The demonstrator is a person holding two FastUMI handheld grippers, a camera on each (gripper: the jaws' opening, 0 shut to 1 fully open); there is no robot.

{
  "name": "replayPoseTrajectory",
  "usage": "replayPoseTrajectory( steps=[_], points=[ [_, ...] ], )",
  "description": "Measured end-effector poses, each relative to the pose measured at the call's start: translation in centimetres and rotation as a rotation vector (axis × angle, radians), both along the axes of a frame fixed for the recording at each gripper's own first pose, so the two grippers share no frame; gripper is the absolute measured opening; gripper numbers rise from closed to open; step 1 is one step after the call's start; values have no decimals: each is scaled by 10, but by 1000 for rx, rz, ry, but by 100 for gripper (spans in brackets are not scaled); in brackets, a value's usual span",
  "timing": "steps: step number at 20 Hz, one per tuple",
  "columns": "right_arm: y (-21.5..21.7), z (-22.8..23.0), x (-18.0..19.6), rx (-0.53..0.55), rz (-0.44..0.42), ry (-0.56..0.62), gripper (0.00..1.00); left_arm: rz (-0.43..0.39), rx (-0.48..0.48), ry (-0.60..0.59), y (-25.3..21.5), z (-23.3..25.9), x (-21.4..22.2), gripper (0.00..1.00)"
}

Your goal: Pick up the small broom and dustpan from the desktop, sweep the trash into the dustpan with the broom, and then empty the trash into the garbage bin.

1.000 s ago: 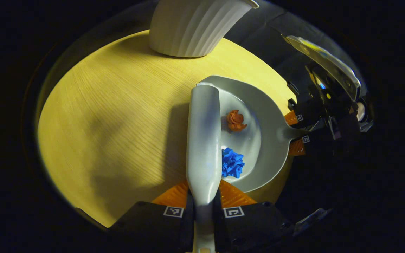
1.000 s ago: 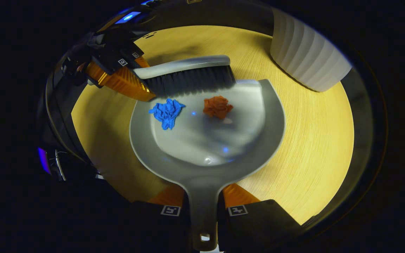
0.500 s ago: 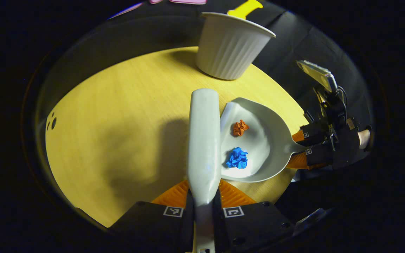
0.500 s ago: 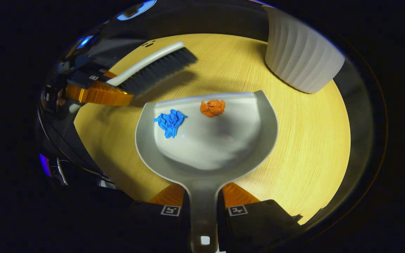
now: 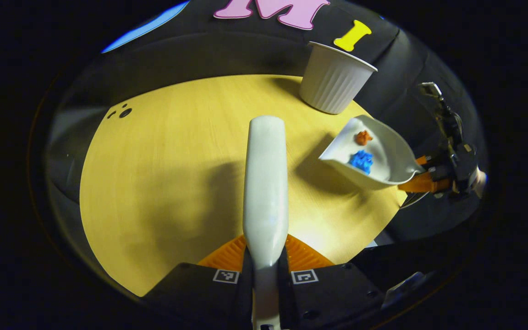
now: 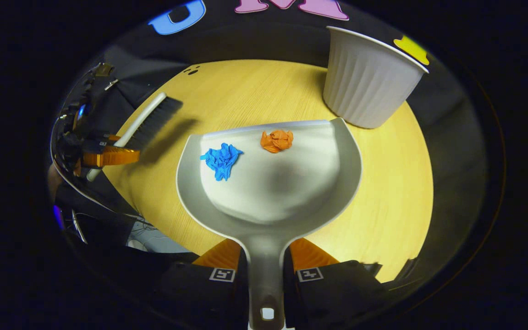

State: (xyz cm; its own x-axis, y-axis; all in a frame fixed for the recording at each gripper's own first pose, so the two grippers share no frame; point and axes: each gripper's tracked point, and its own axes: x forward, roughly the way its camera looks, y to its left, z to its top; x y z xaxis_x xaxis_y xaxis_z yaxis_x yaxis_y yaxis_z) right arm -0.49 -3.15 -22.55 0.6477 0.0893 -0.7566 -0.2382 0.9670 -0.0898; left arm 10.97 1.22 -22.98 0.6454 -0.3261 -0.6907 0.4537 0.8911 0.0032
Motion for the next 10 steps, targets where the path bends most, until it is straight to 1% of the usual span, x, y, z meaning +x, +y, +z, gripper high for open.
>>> replayPoseTrajectory(
  steps=[1,2,3,5,6,7,8,9,10],
  points=[
    [1,5,-2,3,-7,-10,34,8,-12,3,8,-13,0,27],
    [2,12,-6,12,-6,-14,37,17,-24,6,14,-24,0,25],
    [-1,16,-7,19,-3,-17,34,21,-34,7,24,-35,0,27],
    [-5,30,-8,34,-7,-38,34,29,-47,15,41,-54,3,27],
    [-6,37,-10,41,-12,-49,34,32,-50,20,48,-60,6,27],
    [-7,43,-8,42,-17,-57,37,33,-49,25,45,-54,6,27],
    [-9,49,-6,40,-19,-65,34,36,-42,27,47,-55,7,27],
    [-9,55,-4,43,-23,-74,34,39,-35,24,45,-54,3,27],
    [-9,61,-2,56,-33,-83,31,42,-30,22,45,-55,-1,27]
  ],
)
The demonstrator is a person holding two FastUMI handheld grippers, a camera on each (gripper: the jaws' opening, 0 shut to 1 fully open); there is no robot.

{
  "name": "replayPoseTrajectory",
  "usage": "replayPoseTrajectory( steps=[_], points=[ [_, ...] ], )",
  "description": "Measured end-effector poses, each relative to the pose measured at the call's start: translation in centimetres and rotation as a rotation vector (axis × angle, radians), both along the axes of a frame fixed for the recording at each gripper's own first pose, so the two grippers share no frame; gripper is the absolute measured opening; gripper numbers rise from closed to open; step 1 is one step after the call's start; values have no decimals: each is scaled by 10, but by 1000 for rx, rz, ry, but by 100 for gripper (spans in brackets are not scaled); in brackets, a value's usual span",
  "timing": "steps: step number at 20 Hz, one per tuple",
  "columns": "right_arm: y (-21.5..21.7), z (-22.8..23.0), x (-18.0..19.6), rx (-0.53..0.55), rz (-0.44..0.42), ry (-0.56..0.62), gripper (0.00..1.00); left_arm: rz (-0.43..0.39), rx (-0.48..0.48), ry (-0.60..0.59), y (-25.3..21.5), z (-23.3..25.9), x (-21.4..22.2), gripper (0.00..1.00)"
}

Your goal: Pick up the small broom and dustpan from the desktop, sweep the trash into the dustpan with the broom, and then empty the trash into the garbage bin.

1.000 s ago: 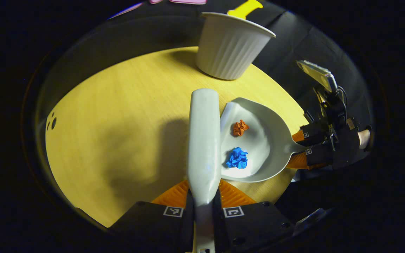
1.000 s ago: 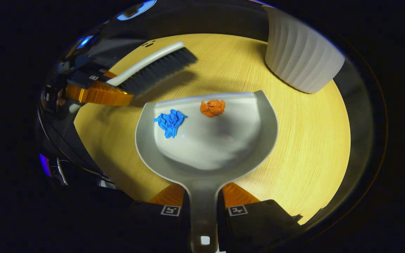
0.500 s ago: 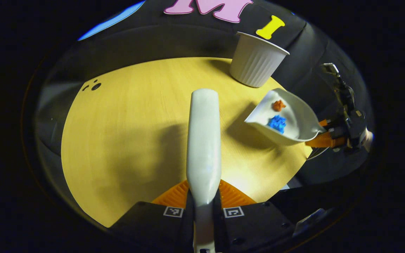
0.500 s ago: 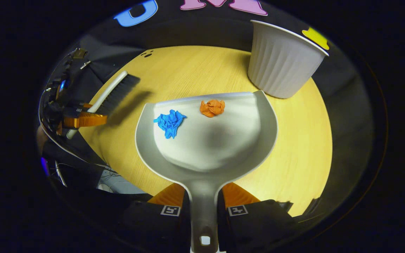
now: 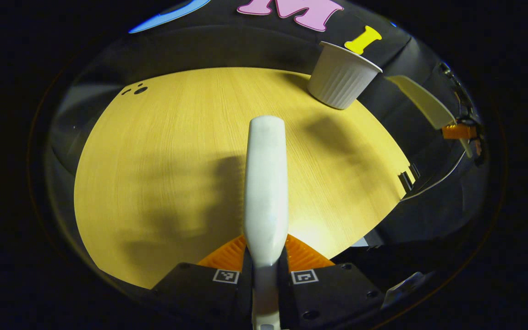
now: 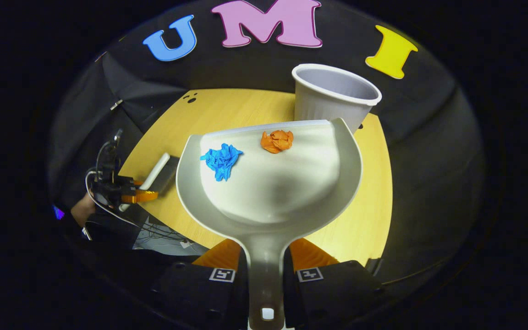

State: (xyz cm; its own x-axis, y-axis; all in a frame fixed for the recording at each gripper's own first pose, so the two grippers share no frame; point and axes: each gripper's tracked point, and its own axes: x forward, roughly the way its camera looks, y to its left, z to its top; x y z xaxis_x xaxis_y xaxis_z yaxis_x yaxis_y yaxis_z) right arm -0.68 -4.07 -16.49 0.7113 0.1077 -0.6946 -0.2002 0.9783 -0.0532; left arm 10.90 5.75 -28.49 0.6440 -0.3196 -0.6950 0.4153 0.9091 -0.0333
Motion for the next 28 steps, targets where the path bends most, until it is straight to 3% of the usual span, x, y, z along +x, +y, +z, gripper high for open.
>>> replayPoseTrajectory(
  steps=[1,3,4,5,8,17,21,27,28],
  points=[
    [3,6,1,26,-14,-5,34,6,2,-3,2,1,-4,27],
    [6,14,3,75,-29,-4,31,24,-4,-8,6,2,-6,27],
    [5,19,7,77,-39,-16,36,36,-16,-7,9,5,-7,27],
    [0,24,11,72,-54,-30,30,47,-30,-8,14,7,-8,27],
    [-5,35,27,73,-87,-81,34,70,-52,-10,24,16,-11,27],
    [-35,60,75,26,-194,-214,30,101,-30,-14,49,40,-5,27],
    [-54,52,98,-59,-259,-220,34,107,-24,-24,53,53,5,27],
    [-68,42,106,-258,-271,-230,34,132,-68,-31,46,68,14,27],
    [-69,42,106,-277,-277,-231,38,140,-82,-35,43,72,16,27]
  ],
)
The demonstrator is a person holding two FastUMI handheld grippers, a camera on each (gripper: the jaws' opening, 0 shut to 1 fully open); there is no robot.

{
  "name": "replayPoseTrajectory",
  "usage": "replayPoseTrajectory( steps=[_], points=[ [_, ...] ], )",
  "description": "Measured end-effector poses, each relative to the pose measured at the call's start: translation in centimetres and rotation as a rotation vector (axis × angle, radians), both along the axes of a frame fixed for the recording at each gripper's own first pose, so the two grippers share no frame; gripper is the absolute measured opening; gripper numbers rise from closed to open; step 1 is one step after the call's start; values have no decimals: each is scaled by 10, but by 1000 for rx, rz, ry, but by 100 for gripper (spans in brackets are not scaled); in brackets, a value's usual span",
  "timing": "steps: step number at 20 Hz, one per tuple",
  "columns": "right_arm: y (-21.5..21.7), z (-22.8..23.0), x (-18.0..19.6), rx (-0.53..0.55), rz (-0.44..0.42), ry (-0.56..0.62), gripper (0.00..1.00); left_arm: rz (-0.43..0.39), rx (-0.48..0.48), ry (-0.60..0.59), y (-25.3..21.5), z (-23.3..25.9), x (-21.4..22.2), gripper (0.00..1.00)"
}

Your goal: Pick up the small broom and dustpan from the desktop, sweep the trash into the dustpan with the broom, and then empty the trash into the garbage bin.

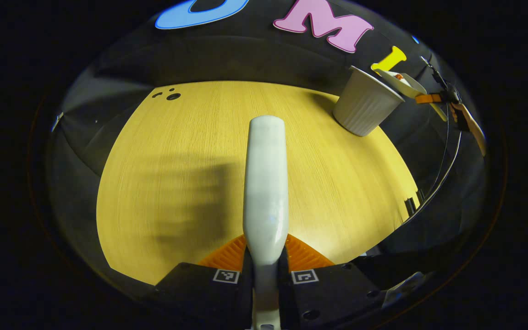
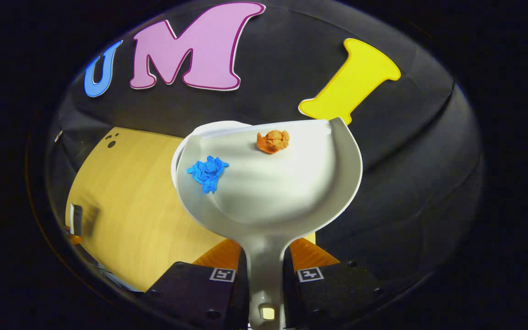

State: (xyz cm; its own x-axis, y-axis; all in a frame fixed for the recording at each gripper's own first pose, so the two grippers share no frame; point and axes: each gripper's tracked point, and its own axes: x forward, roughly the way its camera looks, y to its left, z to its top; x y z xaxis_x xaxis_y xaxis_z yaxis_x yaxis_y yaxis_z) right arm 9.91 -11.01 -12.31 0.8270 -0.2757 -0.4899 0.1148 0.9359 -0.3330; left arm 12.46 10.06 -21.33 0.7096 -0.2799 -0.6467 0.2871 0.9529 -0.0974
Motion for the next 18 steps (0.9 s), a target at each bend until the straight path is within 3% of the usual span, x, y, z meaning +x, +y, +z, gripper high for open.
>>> replayPoseTrajectory(
  steps=[1,10,12,13,14,18],
  points=[
    [-1,0,0,-21,-5,4,34,10,-12,-6,0,2,2,27],
    [-17,5,1,-345,-86,-14,34,64,-52,-2,8,2,4,27],
    [-21,11,0,-460,-89,-16,34,72,-54,1,12,1,5,27],
    [-24,15,1,-525,-86,-17,29,76,-57,3,13,0,5,27],
    [-26,18,1,-588,-82,-15,34,78,-61,6,14,1,6,27],
    [-27,37,8,-848,-42,-2,34,75,-58,16,14,-1,7,27]
  ],
)
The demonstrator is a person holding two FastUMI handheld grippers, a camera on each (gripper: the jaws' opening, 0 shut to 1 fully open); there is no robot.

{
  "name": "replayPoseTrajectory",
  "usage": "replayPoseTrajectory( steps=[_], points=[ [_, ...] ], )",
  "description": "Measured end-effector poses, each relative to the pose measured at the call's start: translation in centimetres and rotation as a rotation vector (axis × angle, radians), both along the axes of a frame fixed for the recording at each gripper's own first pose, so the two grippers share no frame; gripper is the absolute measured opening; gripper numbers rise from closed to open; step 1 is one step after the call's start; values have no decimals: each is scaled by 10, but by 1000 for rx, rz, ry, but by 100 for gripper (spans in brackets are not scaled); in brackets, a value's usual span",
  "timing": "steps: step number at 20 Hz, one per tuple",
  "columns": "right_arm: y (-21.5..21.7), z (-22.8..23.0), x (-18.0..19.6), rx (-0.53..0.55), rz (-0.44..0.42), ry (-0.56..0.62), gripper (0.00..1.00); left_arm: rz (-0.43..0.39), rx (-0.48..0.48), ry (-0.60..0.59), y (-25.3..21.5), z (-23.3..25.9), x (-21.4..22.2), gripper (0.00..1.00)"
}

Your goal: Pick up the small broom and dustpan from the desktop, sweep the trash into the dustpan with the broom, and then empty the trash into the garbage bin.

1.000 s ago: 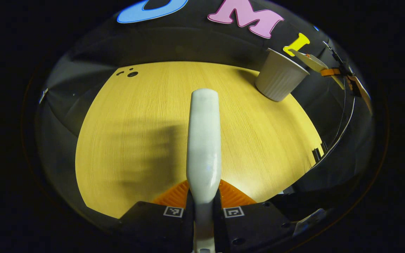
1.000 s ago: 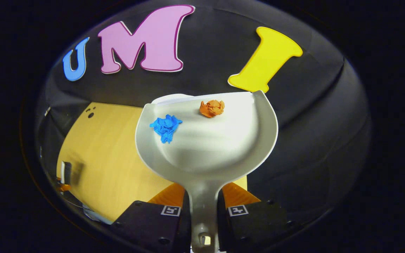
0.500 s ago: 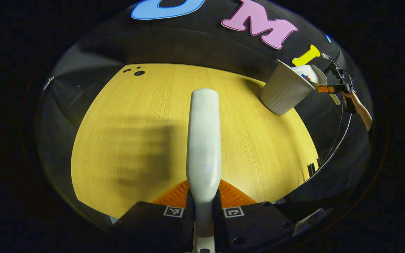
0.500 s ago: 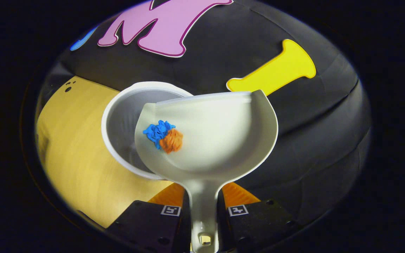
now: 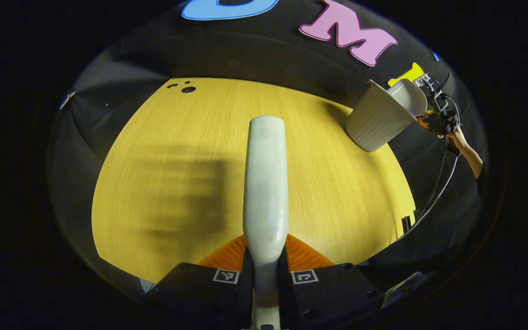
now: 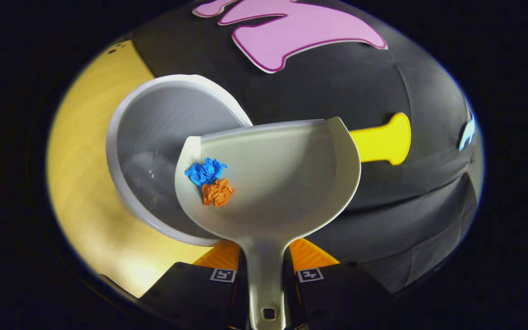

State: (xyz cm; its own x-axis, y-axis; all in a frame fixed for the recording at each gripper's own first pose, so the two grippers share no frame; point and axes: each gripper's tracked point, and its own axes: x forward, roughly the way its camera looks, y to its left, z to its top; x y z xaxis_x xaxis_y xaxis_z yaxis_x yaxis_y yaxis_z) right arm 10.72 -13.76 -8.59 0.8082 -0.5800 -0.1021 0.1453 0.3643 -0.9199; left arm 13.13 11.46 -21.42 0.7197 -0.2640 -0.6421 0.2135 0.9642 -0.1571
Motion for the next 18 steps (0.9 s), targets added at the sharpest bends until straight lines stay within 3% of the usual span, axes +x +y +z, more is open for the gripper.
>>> replayPoseTrajectory(
  steps=[2,3,10,14,18],
  points=[
    [3,10,-1,-105,17,5,29,-3,1,4,-1,-2,0,27],
    [1,11,-5,-143,27,4,34,-5,0,7,-1,-2,0,27],
    [-22,23,-45,-337,55,37,34,-27,14,20,-4,-8,1,27],
    [-18,21,-39,-261,27,47,34,-33,31,9,-4,-6,0,27],
    [-24,13,-42,-8,-15,19,34,-29,32,-16,-4,-1,3,27]
  ],
)
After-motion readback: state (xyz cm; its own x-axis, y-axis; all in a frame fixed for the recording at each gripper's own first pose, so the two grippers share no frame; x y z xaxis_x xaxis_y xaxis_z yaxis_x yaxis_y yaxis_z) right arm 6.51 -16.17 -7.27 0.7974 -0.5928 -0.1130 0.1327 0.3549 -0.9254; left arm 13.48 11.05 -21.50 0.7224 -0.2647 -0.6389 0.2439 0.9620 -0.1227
